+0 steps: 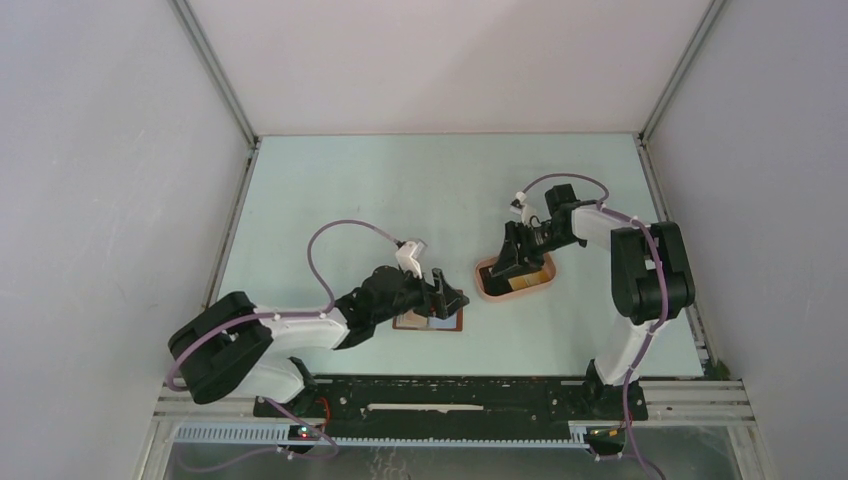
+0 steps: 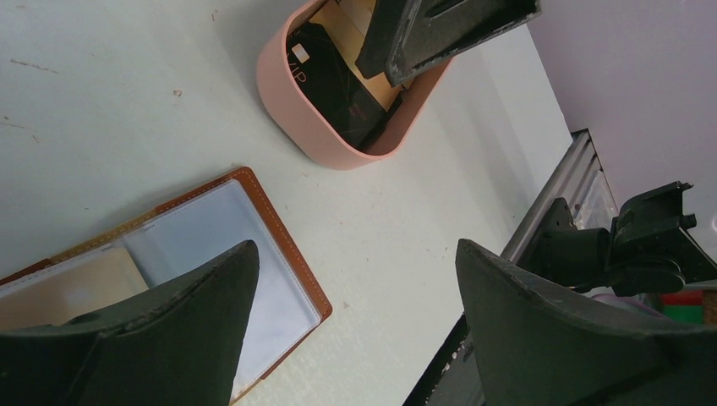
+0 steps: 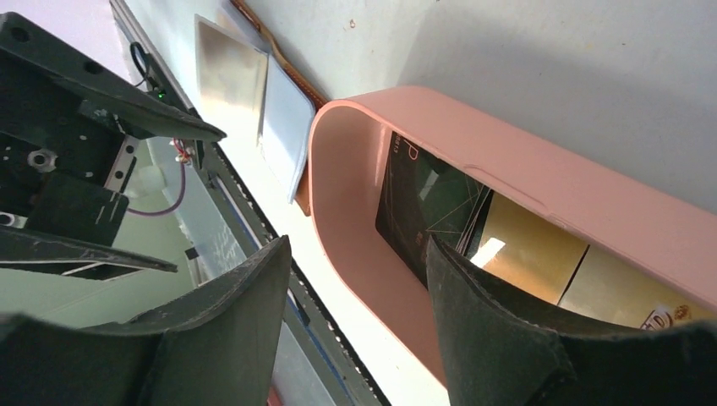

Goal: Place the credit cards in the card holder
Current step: Pick up the credit card from the storage box.

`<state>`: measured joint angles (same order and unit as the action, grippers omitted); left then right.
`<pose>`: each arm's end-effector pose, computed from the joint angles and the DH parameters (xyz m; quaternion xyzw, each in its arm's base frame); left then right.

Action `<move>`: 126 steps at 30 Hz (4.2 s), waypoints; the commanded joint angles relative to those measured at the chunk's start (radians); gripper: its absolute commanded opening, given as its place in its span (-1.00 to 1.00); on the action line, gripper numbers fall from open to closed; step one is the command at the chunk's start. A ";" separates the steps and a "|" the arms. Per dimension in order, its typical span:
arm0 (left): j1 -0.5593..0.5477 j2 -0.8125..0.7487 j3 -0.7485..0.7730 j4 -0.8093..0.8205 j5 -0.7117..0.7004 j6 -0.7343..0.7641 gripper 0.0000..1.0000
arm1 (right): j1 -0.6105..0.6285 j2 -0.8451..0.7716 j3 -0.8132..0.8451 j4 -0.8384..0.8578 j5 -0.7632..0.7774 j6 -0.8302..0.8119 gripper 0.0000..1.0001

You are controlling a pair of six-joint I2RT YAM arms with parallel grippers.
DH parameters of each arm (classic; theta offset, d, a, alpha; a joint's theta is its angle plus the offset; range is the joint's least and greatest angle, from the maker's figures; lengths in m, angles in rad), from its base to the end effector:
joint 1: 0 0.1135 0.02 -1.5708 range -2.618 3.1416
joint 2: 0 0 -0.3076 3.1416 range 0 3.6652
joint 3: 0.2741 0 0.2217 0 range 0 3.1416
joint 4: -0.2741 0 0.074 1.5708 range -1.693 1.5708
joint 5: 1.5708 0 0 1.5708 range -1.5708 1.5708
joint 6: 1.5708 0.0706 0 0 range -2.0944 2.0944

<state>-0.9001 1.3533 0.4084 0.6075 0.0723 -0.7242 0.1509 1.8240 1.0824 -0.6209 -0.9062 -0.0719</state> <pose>0.1598 -0.2096 0.2282 0.0924 0.8103 -0.4398 0.3762 0.3073 0.1029 0.1964 -0.1446 0.8836 0.4387 0.0762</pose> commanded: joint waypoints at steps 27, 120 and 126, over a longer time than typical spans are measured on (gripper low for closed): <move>0.006 0.221 0.174 0.053 0.085 -0.029 0.59 | 0.048 0.082 0.057 0.047 0.045 0.060 0.45; 0.018 0.002 0.094 -0.153 -0.126 0.091 0.11 | 0.177 0.076 0.132 -0.014 0.176 0.005 -0.37; 0.018 -0.077 0.036 -0.151 -0.147 0.085 0.12 | 0.150 0.077 0.132 -0.036 0.125 -0.013 -0.18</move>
<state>-0.8871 1.3376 0.4835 0.4480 -0.0353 -0.6628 0.3180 1.9095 1.2037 -0.6529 -0.8272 -0.0296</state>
